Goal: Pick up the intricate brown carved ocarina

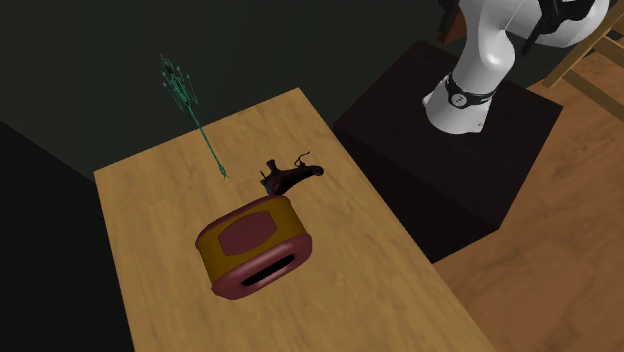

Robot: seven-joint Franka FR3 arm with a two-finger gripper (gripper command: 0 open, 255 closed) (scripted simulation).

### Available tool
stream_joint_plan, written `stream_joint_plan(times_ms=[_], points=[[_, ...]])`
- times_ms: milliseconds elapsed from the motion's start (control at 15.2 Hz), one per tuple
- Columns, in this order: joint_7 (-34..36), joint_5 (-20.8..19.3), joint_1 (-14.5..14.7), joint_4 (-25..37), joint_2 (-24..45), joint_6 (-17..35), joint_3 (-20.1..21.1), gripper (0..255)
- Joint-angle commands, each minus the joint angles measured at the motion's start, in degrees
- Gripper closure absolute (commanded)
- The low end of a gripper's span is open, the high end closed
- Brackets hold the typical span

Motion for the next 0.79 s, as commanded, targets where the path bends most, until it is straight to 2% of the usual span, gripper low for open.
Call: stream_joint_plan(times_ms=[0,396,726], points=[[0.0,0.0,0.0,0.0,0.0,0.0,0.0,0],[-2.4,-2.0,-1.9,-7.7,3.7,12.0,-2.6,0],[-4.5,-3.3,-3.4,-12.0,9.4,22.7,-5.1,0]])
